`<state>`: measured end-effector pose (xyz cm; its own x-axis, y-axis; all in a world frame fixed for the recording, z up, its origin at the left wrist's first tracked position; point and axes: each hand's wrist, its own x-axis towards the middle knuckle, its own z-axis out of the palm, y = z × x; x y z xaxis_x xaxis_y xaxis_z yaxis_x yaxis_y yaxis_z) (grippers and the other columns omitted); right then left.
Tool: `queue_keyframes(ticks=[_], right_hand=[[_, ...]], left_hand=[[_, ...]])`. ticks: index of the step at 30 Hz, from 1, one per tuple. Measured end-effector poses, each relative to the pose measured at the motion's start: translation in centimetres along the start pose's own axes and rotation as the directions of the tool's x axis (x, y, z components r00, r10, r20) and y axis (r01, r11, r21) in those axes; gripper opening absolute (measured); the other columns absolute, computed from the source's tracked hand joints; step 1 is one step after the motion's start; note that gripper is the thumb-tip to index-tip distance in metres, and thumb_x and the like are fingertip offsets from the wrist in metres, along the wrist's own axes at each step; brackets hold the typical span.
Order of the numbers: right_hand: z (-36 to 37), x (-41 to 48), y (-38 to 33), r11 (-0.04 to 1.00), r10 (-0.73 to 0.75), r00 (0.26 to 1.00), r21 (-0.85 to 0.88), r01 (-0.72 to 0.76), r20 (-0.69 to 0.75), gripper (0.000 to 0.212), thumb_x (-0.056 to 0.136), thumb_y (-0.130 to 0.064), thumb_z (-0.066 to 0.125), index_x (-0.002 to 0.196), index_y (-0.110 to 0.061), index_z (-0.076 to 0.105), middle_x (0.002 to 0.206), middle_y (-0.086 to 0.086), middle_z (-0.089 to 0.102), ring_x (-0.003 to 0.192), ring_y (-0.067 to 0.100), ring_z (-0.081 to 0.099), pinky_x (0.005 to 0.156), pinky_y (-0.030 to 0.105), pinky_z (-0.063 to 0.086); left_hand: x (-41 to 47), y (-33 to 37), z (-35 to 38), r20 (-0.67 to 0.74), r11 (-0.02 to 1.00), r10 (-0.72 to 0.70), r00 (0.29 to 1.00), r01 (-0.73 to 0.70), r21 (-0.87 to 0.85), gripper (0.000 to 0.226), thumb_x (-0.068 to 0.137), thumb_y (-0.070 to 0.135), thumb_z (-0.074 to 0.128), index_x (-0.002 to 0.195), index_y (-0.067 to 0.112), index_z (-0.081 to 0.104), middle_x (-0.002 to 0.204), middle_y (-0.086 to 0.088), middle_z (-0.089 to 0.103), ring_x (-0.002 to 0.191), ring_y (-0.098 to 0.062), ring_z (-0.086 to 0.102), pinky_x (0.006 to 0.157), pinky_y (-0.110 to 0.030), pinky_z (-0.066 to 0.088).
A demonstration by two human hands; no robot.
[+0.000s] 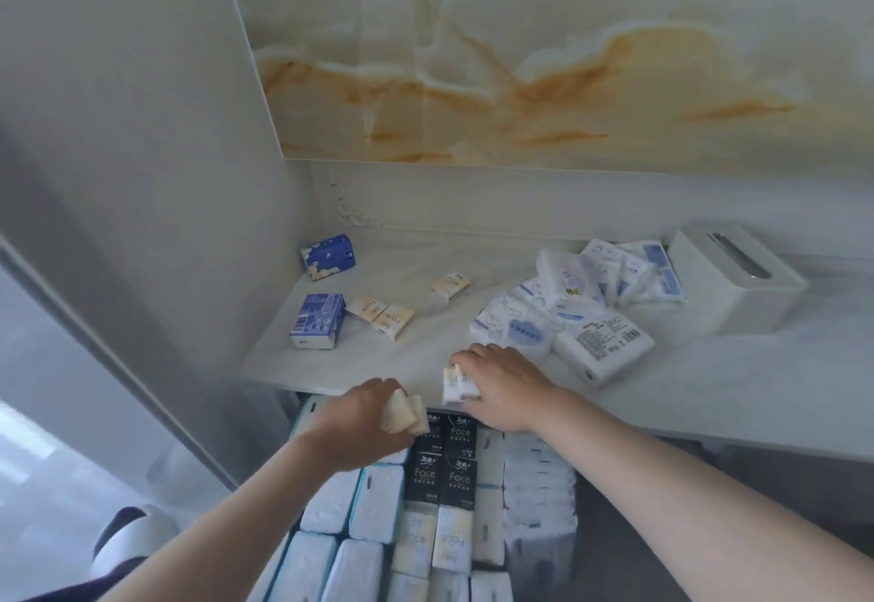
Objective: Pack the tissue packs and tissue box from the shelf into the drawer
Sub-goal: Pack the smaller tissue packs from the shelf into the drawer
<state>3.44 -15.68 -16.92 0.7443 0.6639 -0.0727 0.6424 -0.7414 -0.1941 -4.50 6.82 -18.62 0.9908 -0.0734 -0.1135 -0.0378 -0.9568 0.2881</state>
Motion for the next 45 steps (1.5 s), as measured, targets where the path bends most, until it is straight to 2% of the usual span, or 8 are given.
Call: queue_keyframes(ticks=[6, 20, 25, 29, 35, 38, 43, 45], right_hand=[[1.7, -4.4, -4.0, 0.946, 0.134, 0.971, 0.266, -0.185, 0.197, 0.058, 0.081, -0.034, 0.070, 0.132, -0.020, 0.046, 0.125, 0.000, 0.047, 0.111, 0.021, 0.053, 0.086, 0.031, 0.043], [7.3, -13.7, -11.0, 0.817, 0.357, 0.794, 0.247, -0.521, 0.492, 0.074, 0.069, -0.055, 0.080, 0.127, -0.020, 0.048, 0.099, -0.007, 0.064, 0.082, 0.008, 0.064, 0.077, 0.033, 0.058], [9.7, -14.3, -11.7, 0.745, 0.457, 0.760, 0.269, -0.611, 0.462, 0.105, 0.066, -0.070, 0.075, 0.142, -0.012, 0.032, 0.125, 0.006, 0.061, 0.098, 0.025, 0.064, 0.087, 0.038, 0.053], [8.5, -13.8, -10.9, 0.654, 0.429, 0.745, 0.393, -0.646, 0.511, 0.085, 0.080, -0.065, 0.066, 0.138, -0.012, 0.035, 0.110, 0.004, 0.064, 0.067, 0.016, 0.066, 0.059, 0.025, 0.051], [6.9, -11.8, -8.8, 0.472, 0.494, 0.747, 0.585, -0.660, 0.444, 0.034, 0.078, -0.037, 0.041, 0.102, -0.014, 0.049, 0.084, 0.004, 0.057, 0.075, 0.021, 0.055, 0.071, 0.040, 0.054], [6.4, -11.4, -8.8, 0.459, 0.471, 0.740, 0.583, -0.670, 0.480, 0.003, 0.077, -0.016, 0.038, 0.078, -0.019, 0.038, 0.072, 0.002, 0.037, 0.060, 0.019, 0.034, 0.050, 0.027, 0.027], [6.9, -11.4, -8.7, 0.518, 0.374, 0.735, 0.530, -0.672, 0.566, 0.015, 0.073, -0.010, 0.059, 0.088, -0.009, 0.059, 0.079, 0.008, 0.052, 0.060, 0.021, 0.051, 0.049, 0.023, 0.038], [7.2, -11.4, -8.7, 0.543, 0.346, 0.740, 0.521, -0.659, 0.577, 0.028, 0.074, -0.010, 0.061, 0.099, 0.000, 0.066, 0.086, 0.012, 0.064, 0.066, 0.023, 0.059, 0.058, 0.030, 0.044]], left_hand=[[-5.3, -0.6, 1.7, 0.065, 0.994, -0.104, 0.992, 0.102, 0.029, 0.054, 0.074, 0.064, 0.062, 0.109, 0.025, 0.053, 0.104, 0.007, 0.054, 0.089, -0.015, 0.050, 0.072, -0.027, 0.040], [-11.7, 2.5, 5.2, 0.222, 0.990, -0.136, 0.965, 0.141, -0.007, 0.059, 0.079, 0.058, 0.065, 0.119, 0.019, 0.045, 0.113, -0.003, 0.057, 0.096, -0.022, 0.058, 0.080, -0.034, 0.051], [-12.3, 2.4, 6.6, 0.241, 0.985, -0.157, 0.958, 0.133, 0.113, 0.068, 0.079, 0.063, 0.063, 0.126, 0.018, 0.045, 0.120, -0.003, 0.056, 0.105, -0.022, 0.059, 0.083, -0.034, 0.050], [-11.5, 2.5, 6.4, 0.286, 0.977, -0.186, 0.940, 0.147, 0.152, 0.076, 0.077, 0.069, 0.063, 0.130, 0.017, 0.048, 0.124, -0.003, 0.053, 0.110, -0.021, 0.057, 0.090, -0.034, 0.050], [-10.3, 3.2, 6.2, 0.481, 0.981, -0.190, 0.856, 0.186, 0.058, 0.062, 0.070, 0.066, 0.067, 0.109, 0.019, 0.059, 0.105, 0.004, 0.063, 0.096, -0.017, 0.061, 0.077, -0.029, 0.048], [-10.3, 4.4, 6.4, 0.472, 0.975, -0.188, 0.861, 0.105, 0.196, 0.070, 0.070, 0.074, 0.065, 0.111, 0.017, 0.059, 0.107, 0.002, 0.065, 0.095, -0.018, 0.061, 0.076, -0.029, 0.047], [-9.9, 4.8, 4.6, 0.474, 0.965, -0.235, 0.849, 0.146, 0.217, 0.062, 0.077, 0.069, 0.063, 0.103, 0.013, 0.058, 0.093, 0.001, 0.063, 0.090, -0.019, 0.061, 0.082, -0.030, 0.049], [-9.5, 3.9, 4.1, 0.399, 0.973, -0.229, 0.888, 0.200, 0.114, 0.065, 0.083, 0.062, 0.061, 0.123, 0.011, 0.054, 0.107, -0.002, 0.065, 0.098, -0.021, 0.061, 0.085, -0.032, 0.050]])
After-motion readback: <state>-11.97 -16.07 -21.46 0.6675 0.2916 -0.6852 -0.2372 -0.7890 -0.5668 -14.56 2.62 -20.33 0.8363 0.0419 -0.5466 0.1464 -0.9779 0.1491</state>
